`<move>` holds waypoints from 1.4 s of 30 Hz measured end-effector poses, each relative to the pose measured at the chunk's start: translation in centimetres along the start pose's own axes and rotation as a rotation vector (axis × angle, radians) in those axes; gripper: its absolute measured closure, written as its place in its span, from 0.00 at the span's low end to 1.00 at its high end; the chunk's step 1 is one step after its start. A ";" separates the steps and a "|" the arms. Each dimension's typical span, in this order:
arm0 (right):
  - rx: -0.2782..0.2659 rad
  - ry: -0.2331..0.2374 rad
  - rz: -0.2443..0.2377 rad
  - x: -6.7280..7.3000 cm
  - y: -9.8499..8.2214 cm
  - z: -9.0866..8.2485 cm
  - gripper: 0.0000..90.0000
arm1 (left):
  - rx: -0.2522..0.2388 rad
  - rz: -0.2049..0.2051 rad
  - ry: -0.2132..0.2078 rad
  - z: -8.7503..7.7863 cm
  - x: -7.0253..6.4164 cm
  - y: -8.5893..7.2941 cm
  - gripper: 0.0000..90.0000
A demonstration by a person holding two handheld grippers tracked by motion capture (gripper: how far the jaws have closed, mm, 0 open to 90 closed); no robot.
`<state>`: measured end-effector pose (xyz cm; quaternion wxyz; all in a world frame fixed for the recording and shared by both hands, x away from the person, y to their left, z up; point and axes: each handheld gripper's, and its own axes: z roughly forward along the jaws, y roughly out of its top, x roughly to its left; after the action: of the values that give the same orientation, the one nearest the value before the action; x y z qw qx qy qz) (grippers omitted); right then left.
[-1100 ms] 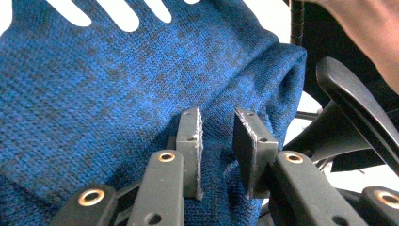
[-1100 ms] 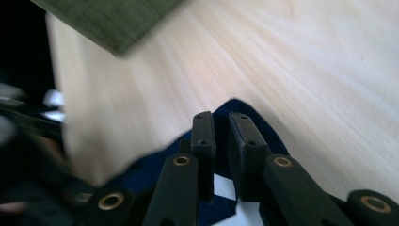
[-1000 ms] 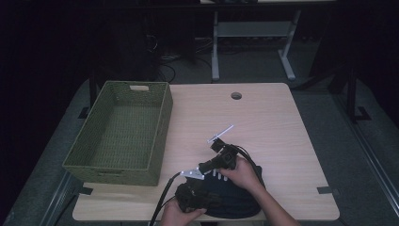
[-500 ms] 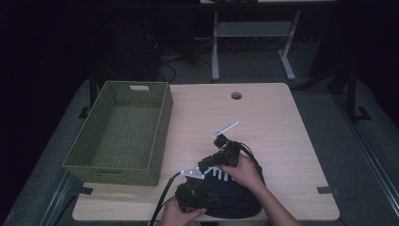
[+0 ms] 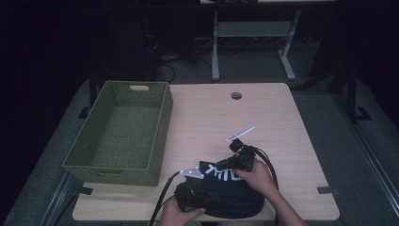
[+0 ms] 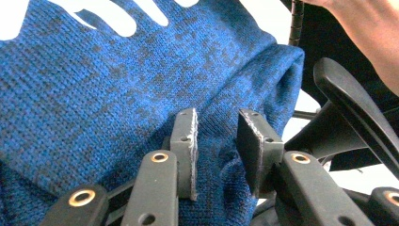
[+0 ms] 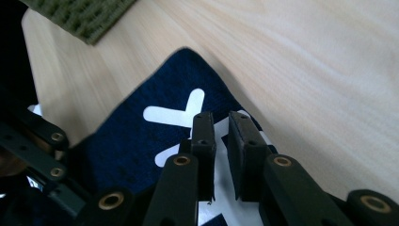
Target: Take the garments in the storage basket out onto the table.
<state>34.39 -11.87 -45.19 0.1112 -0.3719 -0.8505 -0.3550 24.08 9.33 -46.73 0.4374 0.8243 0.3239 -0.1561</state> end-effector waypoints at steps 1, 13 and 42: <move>0.001 0.003 0.000 0.0 0.0 -0.1 0.87 | 0.003 0.003 0.001 0.0 0.0 0.0 0.76; -0.108 0.051 0.056 -0.6 -2.4 -3.5 0.88 | 0.002 0.005 0.003 0.1 0.0 -0.1 0.76; -0.144 0.111 0.077 -0.1 -7.9 -4.7 0.86 | -0.046 -0.017 0.052 -1.8 1.2 1.3 0.73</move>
<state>28.44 -18.85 -45.99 0.1448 -0.3913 -0.8003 -0.4306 25.81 10.78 -45.51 0.4464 0.8148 0.3459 -0.1309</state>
